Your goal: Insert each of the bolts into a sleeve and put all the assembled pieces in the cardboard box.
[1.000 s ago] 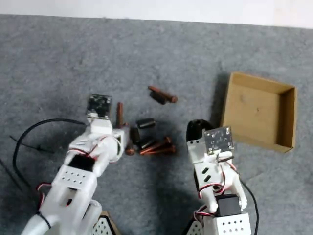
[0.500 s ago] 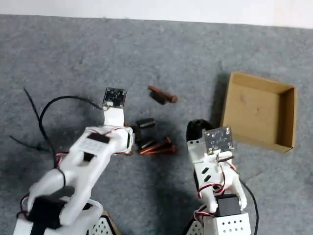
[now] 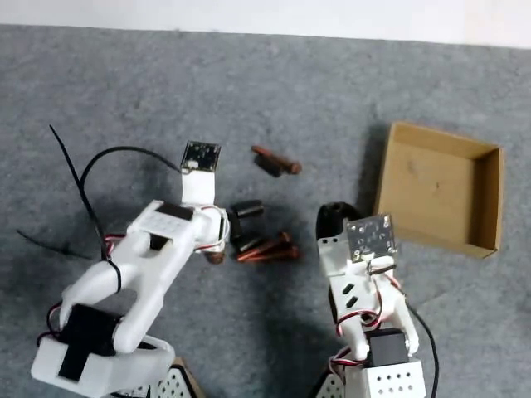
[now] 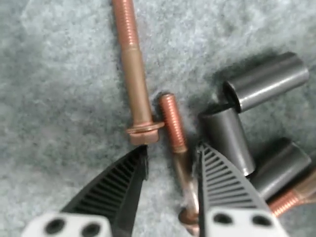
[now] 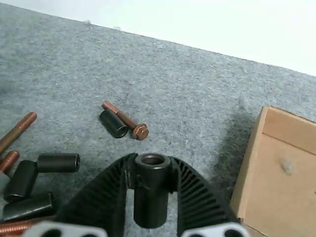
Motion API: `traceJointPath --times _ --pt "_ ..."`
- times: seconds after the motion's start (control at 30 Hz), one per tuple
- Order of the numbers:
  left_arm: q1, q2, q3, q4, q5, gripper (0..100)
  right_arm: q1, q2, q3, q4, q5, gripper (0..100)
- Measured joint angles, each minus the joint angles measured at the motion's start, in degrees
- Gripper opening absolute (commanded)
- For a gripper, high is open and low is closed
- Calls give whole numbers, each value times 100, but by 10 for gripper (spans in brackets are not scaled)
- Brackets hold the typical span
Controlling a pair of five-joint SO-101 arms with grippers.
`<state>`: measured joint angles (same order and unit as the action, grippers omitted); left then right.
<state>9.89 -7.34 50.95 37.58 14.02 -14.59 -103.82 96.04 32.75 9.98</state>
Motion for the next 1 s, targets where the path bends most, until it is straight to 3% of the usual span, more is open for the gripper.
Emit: traceJointPath --times 0.1,0.33,0.63,0.73,0.83,1.0 --pt "26 149 -185 202 0 0 0 0 0 0 0 5" --pt "35 264 -422 659 -44 5 0 0 0 0 0 5" --pt "-70 -932 -686 2409 -1741 7 0 0 0 0 0 5" --pt "-343 -1635 -343 2207 -2541 7 0 0 0 0 0 5" --pt "-686 -2101 246 1503 -3332 7 0 0 0 0 0 5" --pt "-1020 -2303 1222 -79 -3596 5 0 0 0 0 0 5"
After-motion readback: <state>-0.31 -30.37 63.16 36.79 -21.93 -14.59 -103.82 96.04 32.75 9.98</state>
